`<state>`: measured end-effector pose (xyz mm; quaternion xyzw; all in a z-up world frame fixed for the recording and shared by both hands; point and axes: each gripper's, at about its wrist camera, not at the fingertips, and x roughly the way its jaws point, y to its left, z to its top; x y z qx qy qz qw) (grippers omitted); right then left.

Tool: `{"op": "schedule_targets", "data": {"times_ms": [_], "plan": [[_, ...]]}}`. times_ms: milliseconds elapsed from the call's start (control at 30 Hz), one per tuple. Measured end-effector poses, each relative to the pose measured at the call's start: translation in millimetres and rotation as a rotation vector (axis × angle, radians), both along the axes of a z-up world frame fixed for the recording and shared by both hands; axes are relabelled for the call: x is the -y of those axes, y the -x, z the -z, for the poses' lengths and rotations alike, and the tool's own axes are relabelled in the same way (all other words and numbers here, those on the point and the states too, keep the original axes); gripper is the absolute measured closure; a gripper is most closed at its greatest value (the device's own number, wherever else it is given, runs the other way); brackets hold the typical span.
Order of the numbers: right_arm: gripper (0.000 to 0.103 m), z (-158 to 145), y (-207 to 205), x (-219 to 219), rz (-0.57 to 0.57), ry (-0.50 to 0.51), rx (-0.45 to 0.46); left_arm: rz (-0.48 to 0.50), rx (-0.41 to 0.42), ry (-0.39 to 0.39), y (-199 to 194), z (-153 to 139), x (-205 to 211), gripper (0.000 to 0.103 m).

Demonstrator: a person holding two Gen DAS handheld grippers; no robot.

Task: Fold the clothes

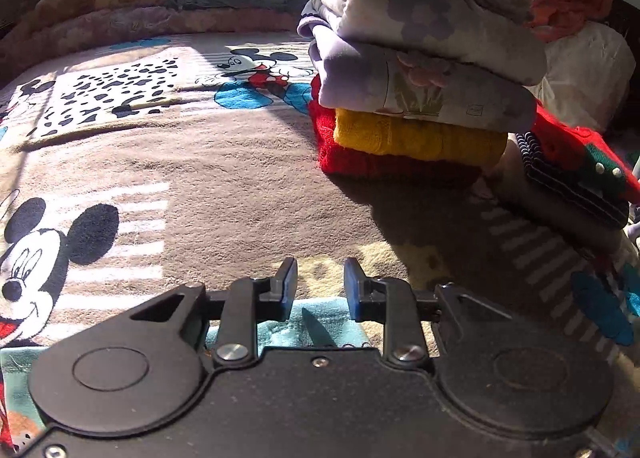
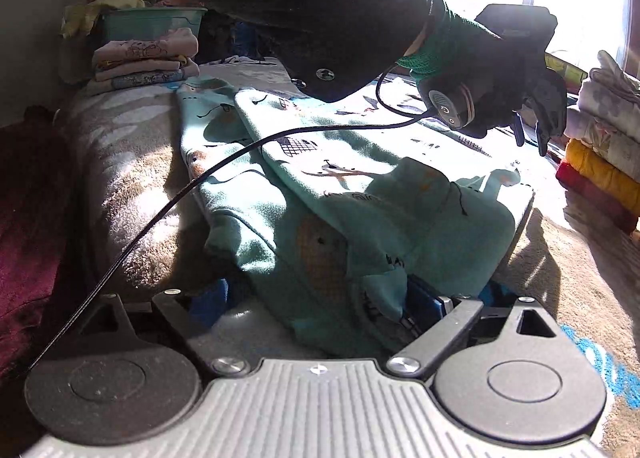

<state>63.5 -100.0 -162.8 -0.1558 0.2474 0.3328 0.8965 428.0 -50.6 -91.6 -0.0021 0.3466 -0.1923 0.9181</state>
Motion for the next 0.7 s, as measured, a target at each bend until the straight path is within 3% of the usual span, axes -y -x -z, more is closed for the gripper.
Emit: {"op": "schedule_targets", "data": {"times_ms": [233, 367, 533, 700], "plan": [[0.011, -3.3, 8.8, -1.2, 0.022, 0.002, 0.057, -0.042, 0.045, 0.156, 80.6, -40.9, -61.8, 0.040], [0.015, -15.7, 18.6, 5.5, 0.040, -0.032, 0.093, -0.084, 0.067, 0.202, 143.8, -54.0, -96.9, 0.036], [0.015, -30.5, 34.1, 24.4, 0.061, -0.065, 0.131, -0.153, 0.077, 0.262, 220.6, -52.6, -137.1, 0.034], [0.015, -32.2, 37.4, 28.1, 0.093, -0.115, 0.190, -0.253, 0.070, 0.374, 288.4, -30.6, -168.0, 0.034]]}}
